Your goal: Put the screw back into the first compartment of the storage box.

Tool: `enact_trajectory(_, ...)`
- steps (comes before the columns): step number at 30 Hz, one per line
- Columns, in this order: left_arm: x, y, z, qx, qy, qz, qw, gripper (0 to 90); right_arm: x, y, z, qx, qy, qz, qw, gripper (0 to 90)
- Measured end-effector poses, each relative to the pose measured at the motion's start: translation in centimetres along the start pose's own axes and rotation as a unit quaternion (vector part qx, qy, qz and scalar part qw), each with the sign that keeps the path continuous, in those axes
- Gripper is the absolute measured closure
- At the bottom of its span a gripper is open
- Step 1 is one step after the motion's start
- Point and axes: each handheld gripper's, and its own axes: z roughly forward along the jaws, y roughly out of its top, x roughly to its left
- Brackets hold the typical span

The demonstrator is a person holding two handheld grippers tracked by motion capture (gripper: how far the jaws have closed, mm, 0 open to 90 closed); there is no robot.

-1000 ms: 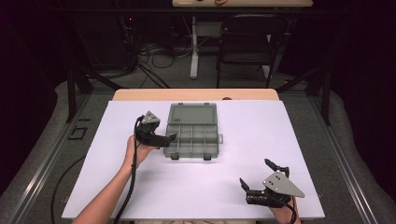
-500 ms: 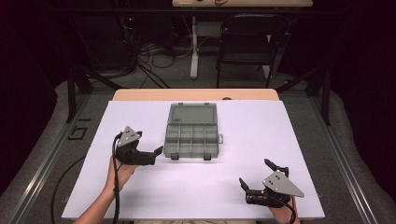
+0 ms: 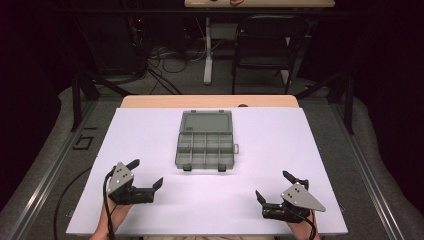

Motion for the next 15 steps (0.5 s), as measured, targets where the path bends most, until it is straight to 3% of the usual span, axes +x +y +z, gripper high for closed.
enact_trajectory(11,-1.5,-2.6,-2.3,-0.005,0.002,0.011,0.9999,0.0,0.1,-0.1,-0.3,-0.008,-0.005,0.006,0.9999,0.0)
enact_trajectory(15,-1.7,-3.1,-3.0,-0.007,0.007,0.004,0.9999,0.0,0.1,-0.1,-0.3,-0.007,-0.007,0.005,0.9999,0.0)
